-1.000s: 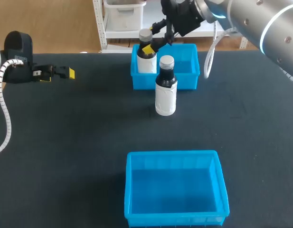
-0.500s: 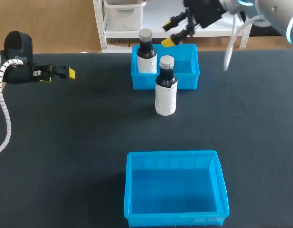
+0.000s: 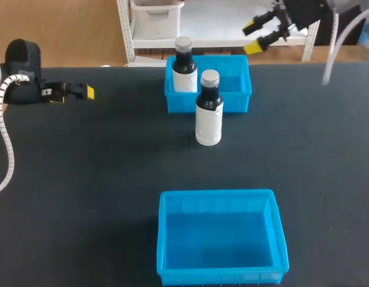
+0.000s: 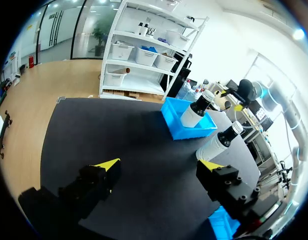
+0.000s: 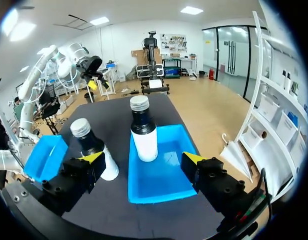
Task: Pick up the bottle, and place it in the far bin if it is heavy, or in the near bin if it is light.
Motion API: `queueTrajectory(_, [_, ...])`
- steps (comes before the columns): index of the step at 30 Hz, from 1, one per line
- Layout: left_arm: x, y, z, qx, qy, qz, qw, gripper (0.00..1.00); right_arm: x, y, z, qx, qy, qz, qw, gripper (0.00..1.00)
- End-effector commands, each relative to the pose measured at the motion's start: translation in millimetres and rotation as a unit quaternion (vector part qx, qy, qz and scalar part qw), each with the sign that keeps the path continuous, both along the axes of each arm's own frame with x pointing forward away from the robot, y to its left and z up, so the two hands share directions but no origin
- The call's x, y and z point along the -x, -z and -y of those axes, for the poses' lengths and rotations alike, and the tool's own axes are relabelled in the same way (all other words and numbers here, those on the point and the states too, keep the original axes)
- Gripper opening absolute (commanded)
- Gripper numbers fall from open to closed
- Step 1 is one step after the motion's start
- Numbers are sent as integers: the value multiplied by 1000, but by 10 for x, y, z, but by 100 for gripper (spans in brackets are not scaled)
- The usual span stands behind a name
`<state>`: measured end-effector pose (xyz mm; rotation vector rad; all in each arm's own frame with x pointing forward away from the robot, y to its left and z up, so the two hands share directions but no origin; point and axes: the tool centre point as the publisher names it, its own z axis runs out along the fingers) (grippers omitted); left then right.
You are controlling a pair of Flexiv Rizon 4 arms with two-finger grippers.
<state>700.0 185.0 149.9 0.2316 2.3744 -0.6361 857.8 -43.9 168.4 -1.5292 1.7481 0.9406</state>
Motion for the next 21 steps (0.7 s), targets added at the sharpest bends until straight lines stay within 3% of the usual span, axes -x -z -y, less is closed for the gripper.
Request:
queueTrajectory(1, [0,0,0,0,0,0,1000,100,504,-124,191,-1,61,47,997,100])
queueTrajectory(12, [0,0,0,0,0,0,1000,100,998,-86,393,30,78,78,993,100])
queueTrajectory(21, [0,0,0,0,0,0,1000,100,1108,19,270,15,111,68,991,100])
